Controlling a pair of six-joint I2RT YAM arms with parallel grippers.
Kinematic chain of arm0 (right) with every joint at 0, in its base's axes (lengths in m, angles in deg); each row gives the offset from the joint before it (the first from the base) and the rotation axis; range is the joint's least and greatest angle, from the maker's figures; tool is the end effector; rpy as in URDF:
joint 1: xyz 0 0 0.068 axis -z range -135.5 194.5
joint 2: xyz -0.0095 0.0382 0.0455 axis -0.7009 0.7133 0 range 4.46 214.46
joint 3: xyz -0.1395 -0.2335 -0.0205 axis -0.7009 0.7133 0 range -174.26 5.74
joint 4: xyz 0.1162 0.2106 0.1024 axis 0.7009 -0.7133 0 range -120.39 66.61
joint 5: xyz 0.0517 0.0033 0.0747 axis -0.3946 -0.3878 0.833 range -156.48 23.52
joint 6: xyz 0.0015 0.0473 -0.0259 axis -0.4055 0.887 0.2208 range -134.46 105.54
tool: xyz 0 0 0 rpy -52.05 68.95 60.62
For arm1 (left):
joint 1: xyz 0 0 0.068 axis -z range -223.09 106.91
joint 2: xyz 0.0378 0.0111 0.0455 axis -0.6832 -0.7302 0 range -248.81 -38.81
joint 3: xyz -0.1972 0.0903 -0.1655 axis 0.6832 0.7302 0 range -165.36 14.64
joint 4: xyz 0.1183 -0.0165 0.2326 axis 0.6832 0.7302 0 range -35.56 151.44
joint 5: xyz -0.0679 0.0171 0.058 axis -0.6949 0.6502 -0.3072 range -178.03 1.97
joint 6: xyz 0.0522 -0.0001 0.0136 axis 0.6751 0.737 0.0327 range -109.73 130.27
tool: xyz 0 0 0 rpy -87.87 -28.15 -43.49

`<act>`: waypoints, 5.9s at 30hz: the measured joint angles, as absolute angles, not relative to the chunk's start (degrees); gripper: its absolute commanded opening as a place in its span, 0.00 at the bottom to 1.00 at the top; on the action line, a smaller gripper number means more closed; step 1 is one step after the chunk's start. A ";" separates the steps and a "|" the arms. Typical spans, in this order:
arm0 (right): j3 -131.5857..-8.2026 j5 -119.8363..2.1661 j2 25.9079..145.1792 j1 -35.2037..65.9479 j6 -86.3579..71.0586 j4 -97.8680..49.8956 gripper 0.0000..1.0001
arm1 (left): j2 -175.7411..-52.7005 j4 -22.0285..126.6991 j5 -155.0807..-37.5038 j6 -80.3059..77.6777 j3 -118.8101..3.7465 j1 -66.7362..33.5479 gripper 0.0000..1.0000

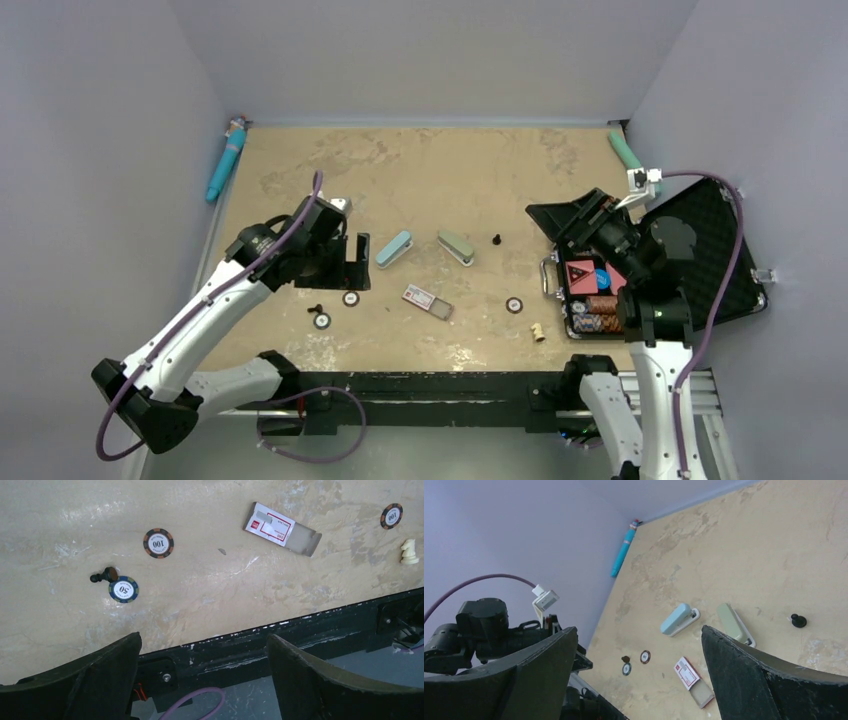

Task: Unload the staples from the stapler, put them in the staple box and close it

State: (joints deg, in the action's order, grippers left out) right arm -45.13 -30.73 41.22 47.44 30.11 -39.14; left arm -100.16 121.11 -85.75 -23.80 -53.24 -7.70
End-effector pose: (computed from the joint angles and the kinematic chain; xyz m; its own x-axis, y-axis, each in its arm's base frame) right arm 0.1352 0.0140 0.3865 -0.4003 0.5909 -0.7004 -0.3658 0.5977 0.7134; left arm 0.1513 -0.1057 0.3376 -0.9007 -0.0466 -0.4318 0.0701 0.9656 -0.2504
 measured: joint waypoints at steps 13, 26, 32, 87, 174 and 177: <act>-55.14 -38.95 58.48 30.76 23.05 -48.27 0.99 | -109.38 118.56 -84.48 -20.02 -58.09 -6.63 0.97; -59.71 -48.76 60.82 25.43 18.64 -57.08 0.99 | -117.75 106.97 -86.84 -8.59 -61.02 -6.63 0.96; -58.55 -50.86 57.26 25.41 18.03 -59.29 0.99 | -131.26 101.68 -93.24 4.11 -72.25 -6.43 0.92; -54.42 -48.98 56.56 25.39 17.98 -73.94 0.99 | -166.86 98.62 -109.11 38.03 -90.57 -1.71 0.46; -54.79 -19.19 65.28 32.12 54.92 -8.54 0.49 | -126.49 69.88 -140.43 -47.75 -78.44 -6.71 0.00; -54.79 -19.08 65.83 32.03 54.92 -8.32 0.47 | -126.49 69.27 -140.54 -47.84 -78.33 -6.71 0.00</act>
State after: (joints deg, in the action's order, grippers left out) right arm -54.79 -19.08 65.83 32.03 54.92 -8.32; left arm -126.49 69.27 -140.54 -47.84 -78.33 -6.71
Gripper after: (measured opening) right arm 0.493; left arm 0.389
